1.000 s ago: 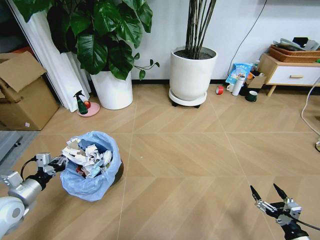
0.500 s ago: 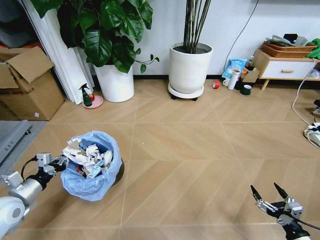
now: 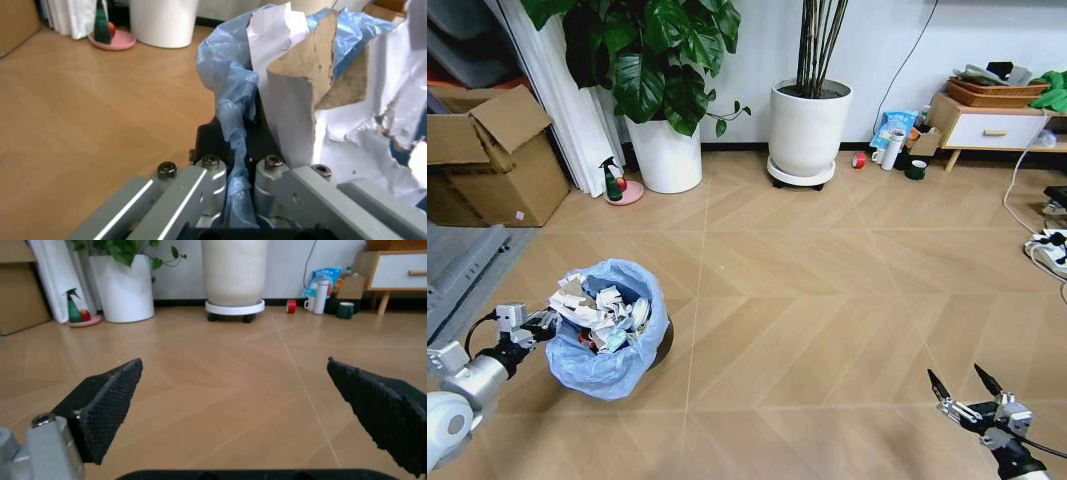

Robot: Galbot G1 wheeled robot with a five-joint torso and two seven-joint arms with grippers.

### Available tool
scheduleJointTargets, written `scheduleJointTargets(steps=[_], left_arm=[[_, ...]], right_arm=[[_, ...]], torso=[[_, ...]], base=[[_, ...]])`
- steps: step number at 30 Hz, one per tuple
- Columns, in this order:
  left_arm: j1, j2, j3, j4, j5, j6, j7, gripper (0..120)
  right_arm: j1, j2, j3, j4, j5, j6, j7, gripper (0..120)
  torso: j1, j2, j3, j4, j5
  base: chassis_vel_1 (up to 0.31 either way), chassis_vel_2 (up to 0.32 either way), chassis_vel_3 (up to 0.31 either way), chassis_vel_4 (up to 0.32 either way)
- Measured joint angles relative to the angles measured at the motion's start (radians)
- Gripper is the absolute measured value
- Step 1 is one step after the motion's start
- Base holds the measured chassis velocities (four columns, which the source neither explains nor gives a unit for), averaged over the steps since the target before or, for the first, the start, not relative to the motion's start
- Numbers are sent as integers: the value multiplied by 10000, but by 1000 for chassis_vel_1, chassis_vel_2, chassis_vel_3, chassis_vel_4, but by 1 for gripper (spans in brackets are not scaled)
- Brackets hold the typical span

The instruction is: Pick up the trash bin and place the garbage on the floor into it.

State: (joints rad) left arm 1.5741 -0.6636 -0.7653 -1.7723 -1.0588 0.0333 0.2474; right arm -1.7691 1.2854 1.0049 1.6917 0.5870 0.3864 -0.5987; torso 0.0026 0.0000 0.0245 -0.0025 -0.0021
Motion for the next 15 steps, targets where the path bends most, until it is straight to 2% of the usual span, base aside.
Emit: scheduleJointTargets(steps=[2,4,8,11,13,15], left_arm=[[-7,0,0,6,0,0,-4,0],[-36,-4,26,35,0,0,-16,0],[-85,5,63,81,0,5,-31,0],[-126,20,99,118,-7,12,-38,0],[-165,30,134,125,-15,18,-54,0],[-184,30,148,127,-18,20,-63,0]], right_arm=[[14,-12,-13,-18,4,0,0,100],[60,-59,-26,-55,29,0,1,100],[101,-95,-48,-116,60,3,5,100],[128,-117,-53,-147,86,18,6,100],[147,-138,-58,-172,102,22,6,100],[153,-145,-59,-179,110,23,6,100]], torso=[[0,0,0,0,8],[-2,-1,0,1,-6],[-3,0,-1,-1,7],[-3,0,-1,-2,-6],[-3,1,-1,-1,10],[-3,1,-2,1,4]], base=[[366,-238,-352,249],[357,-255,-357,272],[341,-270,-353,265],[311,-245,-305,233],[253,-222,-284,245],[224,-217,-244,235]])
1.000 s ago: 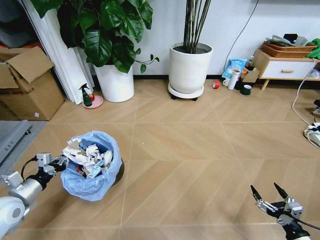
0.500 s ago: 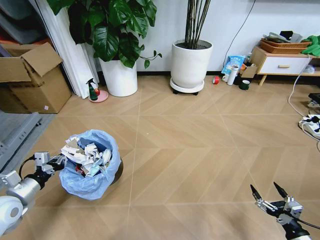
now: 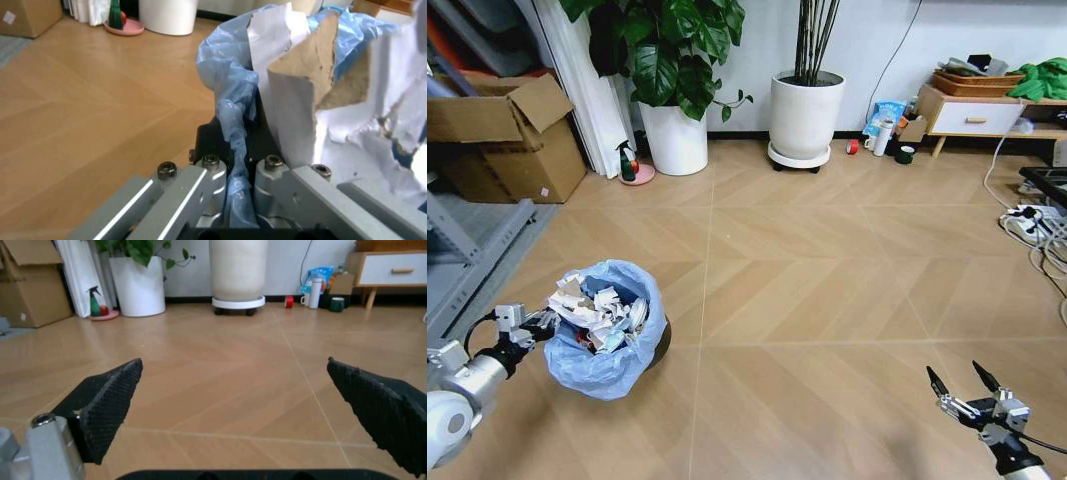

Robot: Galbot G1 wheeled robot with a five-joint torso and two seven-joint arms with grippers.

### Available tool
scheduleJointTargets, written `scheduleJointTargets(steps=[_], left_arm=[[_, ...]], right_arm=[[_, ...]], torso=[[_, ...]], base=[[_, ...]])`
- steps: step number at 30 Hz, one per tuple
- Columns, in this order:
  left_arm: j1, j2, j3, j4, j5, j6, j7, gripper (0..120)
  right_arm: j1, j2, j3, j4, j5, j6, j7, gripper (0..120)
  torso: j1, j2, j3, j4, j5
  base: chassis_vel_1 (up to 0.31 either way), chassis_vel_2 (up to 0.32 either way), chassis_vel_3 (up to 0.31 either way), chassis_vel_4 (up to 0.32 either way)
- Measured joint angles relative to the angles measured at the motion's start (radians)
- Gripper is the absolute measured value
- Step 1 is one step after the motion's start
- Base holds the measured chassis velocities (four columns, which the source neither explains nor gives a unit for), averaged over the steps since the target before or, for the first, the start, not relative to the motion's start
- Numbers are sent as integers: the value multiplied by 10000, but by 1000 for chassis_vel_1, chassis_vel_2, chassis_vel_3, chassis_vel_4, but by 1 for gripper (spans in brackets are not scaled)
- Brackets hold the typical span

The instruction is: Pick up the trash bin and place the garbage on the floor into it.

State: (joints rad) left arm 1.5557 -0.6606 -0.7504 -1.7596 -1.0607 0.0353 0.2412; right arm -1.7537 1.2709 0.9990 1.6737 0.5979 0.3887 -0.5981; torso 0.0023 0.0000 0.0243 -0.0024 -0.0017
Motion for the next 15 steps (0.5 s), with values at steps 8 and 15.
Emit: scheduleJointTargets(steps=[8,15], left_arm=[[-46,17,50,16,-20,12,-22,0],[4,-6,45,52,-17,15,-18,0]], right_arm=[[31,-19,-20,-12,26,4,0,100],[108,15,-94,-79,105,225,-49,100]], torso=[[1,0,1,-3,-6],[-1,0,-1,-2,-3]], base=[[205,-210,-199,212],[183,-179,-175,170]])
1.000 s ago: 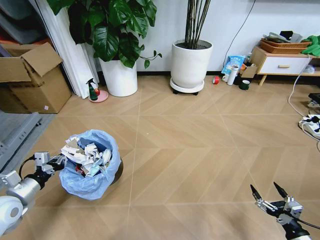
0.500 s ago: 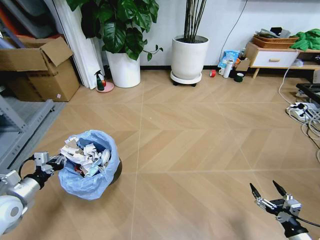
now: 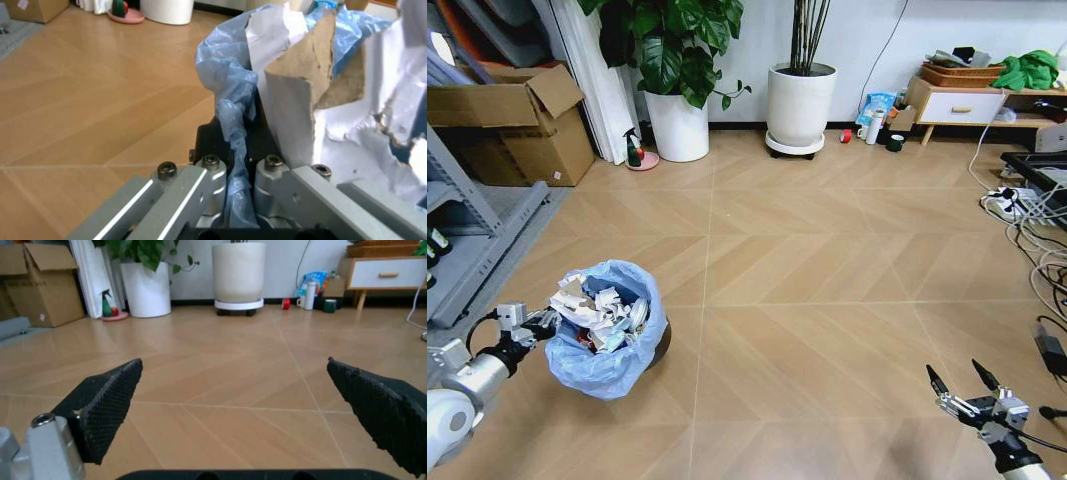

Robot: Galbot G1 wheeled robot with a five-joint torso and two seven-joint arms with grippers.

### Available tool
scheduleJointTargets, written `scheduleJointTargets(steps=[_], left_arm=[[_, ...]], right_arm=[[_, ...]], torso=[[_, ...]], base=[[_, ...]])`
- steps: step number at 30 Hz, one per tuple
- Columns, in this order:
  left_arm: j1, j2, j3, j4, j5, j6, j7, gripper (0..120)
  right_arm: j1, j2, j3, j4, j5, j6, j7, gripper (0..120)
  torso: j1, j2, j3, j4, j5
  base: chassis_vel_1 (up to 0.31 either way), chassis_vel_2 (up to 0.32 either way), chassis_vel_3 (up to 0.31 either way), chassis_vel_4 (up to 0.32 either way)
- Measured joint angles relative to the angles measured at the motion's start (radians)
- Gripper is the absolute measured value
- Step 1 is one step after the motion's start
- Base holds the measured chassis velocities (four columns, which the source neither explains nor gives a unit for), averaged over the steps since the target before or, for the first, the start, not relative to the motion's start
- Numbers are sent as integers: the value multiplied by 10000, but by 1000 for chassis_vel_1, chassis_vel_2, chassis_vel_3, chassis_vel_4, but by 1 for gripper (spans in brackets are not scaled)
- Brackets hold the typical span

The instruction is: Pick up the trash bin and place the garbage on the floor into it.

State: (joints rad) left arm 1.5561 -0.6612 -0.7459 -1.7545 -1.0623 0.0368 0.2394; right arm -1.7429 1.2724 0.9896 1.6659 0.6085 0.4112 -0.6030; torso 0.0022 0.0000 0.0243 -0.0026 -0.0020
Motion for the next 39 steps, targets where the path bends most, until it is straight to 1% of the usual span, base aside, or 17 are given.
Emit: scheduleJointTargets(steps=[5,8,10,12,14,15,17,19,20,21,24,26,27,29,31,37,39], left_arm=[[22,-60,-8,38,28,-2,11,0],[13,-75,14,96,48,-7,14,0],[-159,-45,299,247,75,-8,9,0],[-509,35,788,575,83,-8,-67,0],[-1105,139,1605,1193,43,-4,-250,0],[-1105,139,1605,1193,43,-4,-250,0],[-1918,232,2474,1880,52,-5,-299,0],[-1918,232,2474,1880,52,-5,-299,0],[-2626,271,3042,2486,37,-31,-303,0],[-2974,273,3283,2859,38,-88,-265,0],[-3183,257,3408,3292,42,-143,-199,0],[-3519,189,3580,3785,50,-205,-168,0],[-3519,189,3580,3785,50,-205,-168,0],[-3915,111,3871,4253,44,-271,-163,0],[-4247,37,4160,4627,43,-308,-151,0],[-4744,-151,4606,5161,50,-343,-152,0],[-4837,-167,4692,5270,65,-357,-152,0]], right_arm=[[27,2,-14,-12,30,31,-27,100],[26,-12,-15,-12,73,32,-43,100],[3,-29,-6,-9,105,33,-80,100],[-51,-22,14,18,108,33,-99,100],[-192,10,71,93,106,39,-141,100],[-192,10,71,93,106,39,-141,100],[-354,50,188,208,106,60,-201,100],[-354,50,188,208,106,60,-201,100],[-501,81,254,280,81,105,-251,100],[-553,86,261,315,36,119,-275,100],[-537,36,147,325,-11,120,-278,100],[-518,0,51,325,-55,112,-289,100],[-518,0,51,325,-55,112,-289,100],[-572,0,44,330,-96,115,-306,100],[-602,-2,52,382,-100,114,-308,100],[-564,-37,62,433,-99,85,-306,100],[-550,-51,53,435,-90,70,-306,100]], torso=[[1,0,2,1,-3],[4,0,3,2,6],[5,-1,4,1,1],[5,-1,4,0,3],[5,-1,4,1,1],[5,-1,4,1,1],[4,-1,3,0,-8],[4,-1,3,0,-8],[4,-1,3,-3,2],[4,-1,2,-7,1],[4,-1,3,-5,0],[4,-1,3,7,3],[4,-1,3,7,3],[3,-1,3,7,3],[3,-1,3,0,-1],[3,-1,3,-3,-2],[3,0,2,0,10]], base=[[49,-20,-43,30],[-60,41,64,-45],[-54,43,59,-39],[0,0,0,0],[0,0,0,0],[0,0,0,0],[0,0,0,0],[0,0,0,0],[0,0,0,0],[0,0,0,0],[0,0,0,0],[0,0,0,0],[0,0,0,0],[0,0,0,0],[0,0,0,0],[0,0,0,0],[0,0,0,0]])
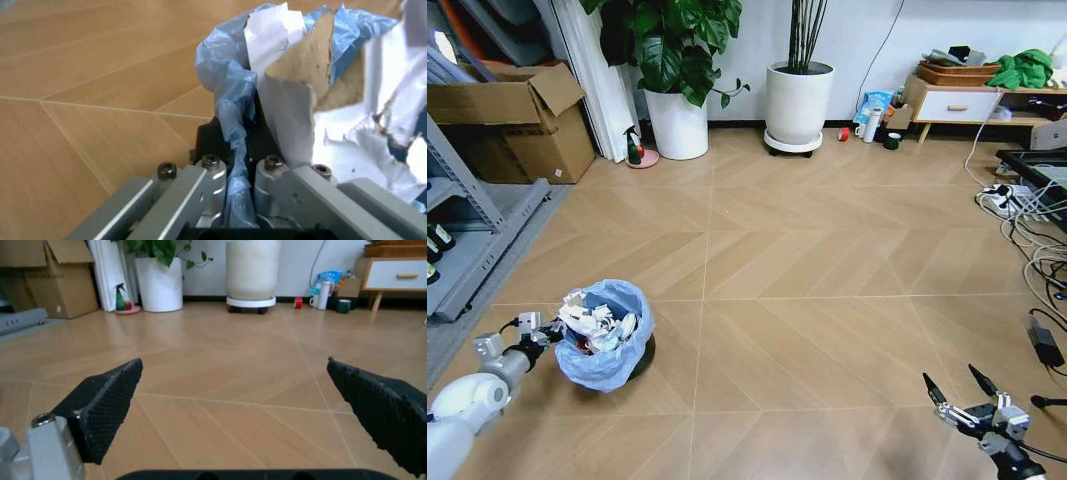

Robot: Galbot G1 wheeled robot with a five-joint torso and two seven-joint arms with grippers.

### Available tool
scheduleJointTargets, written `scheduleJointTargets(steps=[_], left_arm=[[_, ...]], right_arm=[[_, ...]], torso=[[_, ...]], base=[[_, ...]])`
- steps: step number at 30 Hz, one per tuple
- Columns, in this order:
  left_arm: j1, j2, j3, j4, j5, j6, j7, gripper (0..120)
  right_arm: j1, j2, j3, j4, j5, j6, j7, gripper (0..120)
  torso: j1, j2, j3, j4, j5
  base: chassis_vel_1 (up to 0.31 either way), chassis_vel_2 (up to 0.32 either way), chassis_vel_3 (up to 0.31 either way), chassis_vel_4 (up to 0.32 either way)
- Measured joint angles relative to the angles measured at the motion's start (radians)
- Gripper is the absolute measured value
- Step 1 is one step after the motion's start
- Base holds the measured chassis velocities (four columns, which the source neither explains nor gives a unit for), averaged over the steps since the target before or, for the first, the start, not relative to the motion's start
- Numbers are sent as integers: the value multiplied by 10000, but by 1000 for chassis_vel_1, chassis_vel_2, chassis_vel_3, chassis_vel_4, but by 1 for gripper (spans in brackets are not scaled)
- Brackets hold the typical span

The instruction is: Pick up the trash bin and place the garbage on the floor into it.

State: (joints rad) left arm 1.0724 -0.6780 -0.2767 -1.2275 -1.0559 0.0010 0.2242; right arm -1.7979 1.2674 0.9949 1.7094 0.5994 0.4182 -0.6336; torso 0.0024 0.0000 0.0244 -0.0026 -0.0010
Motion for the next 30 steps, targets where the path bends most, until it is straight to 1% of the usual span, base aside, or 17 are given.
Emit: scheduleJointTargets(steps=[2,3,5,6,8,9,10,12,13,17,18,20,21,22,26,27,30], left_arm=[[-42,-7,32,52,5,-6,0,0],[-142,-29,102,169,26,-24,-2,3],[-271,-64,195,288,45,-33,-15,11],[-271,-64,195,288,45,-33,-15,11],[-383,-120,277,338,65,-47,-62,23],[-411,-135,305,337,67,-47,-88,26],[-411,-135,305,337,67,-47,-88,26],[-439,-151,334,290,71,-32,-161,38],[-439,-151,334,290,71,-32,-161,38],[-329,-87,242,-13,66,24,-309,55],[-329,-87,242,-13,66,24,-309,55],[-159,-19,-4,-319,56,9,-517,67],[-18,25,-194,-537,64,-52,-715,70],[-18,25,-194,-537,64,-52,-715,70],[553,185,-905,-1485,204,-822,-1451,90],[553,185,-905,-1485,204,-822,-1451,90],[966,276,-1490,-2259,370,-992,-1833,99]], right_arm=[[5,-8,-4,0,3,-3,1,100],[11,-28,-20,0,10,-14,0,100],[31,-56,-41,-9,24,-30,0,100],[31,-56,-41,-9,24,-30,0,100],[44,-85,-62,-15,53,-44,0,100],[47,-98,-68,-19,62,-48,0,100],[47,-98,-68,-19,62,-48,0,100],[66,-184,-76,-67,112,-58,0,100],[66,-184,-76,-67,112,-58,0,100],[104,-385,-91,-139,208,-85,5,100],[104,-385,-91,-139,208,-85,5,100],[104,-469,-137,-112,232,-119,229,100],[86,-525,-189,-33,238,-175,501,100],[86,-525,-189,-33,238,-175,501,100],[33,-846,-324,356,158,-339,1400,100],[33,-846,-324,356,158,-339,1400,100],[28,-1125,-418,691,148,-367,1877,100]], torso=[[0,0,0,1,0],[-1,0,0,3,-6],[-1,0,-1,3,-3],[-1,0,-1,3,-3],[-1,0,-1,2,-6],[-1,0,-1,1,-6],[-1,0,-1,1,-6],[-1,0,-1,1,-6],[-1,0,-1,1,-6],[0,-1,2,-1,-17],[0,-1,2,-1,-17],[0,0,1,-2,-16],[0,0,2,-1,-9],[0,0,2,-1,-9],[0,0,1,1,-9],[0,0,1,1,-9],[0,0,1,0,-8]], base=[[0,0,0,0],[0,0,0,0],[0,0,0,0],[0,0,0,0],[0,0,0,0],[0,0,0,0],[0,0,0,0],[0,0,0,0],[0,0,0,0],[0,0,0,0],[0,0,0,0],[0,0,0,0],[0,0,0,0],[0,0,0,0],[0,0,0,0],[0,0,0,0],[0,0,0,0]])
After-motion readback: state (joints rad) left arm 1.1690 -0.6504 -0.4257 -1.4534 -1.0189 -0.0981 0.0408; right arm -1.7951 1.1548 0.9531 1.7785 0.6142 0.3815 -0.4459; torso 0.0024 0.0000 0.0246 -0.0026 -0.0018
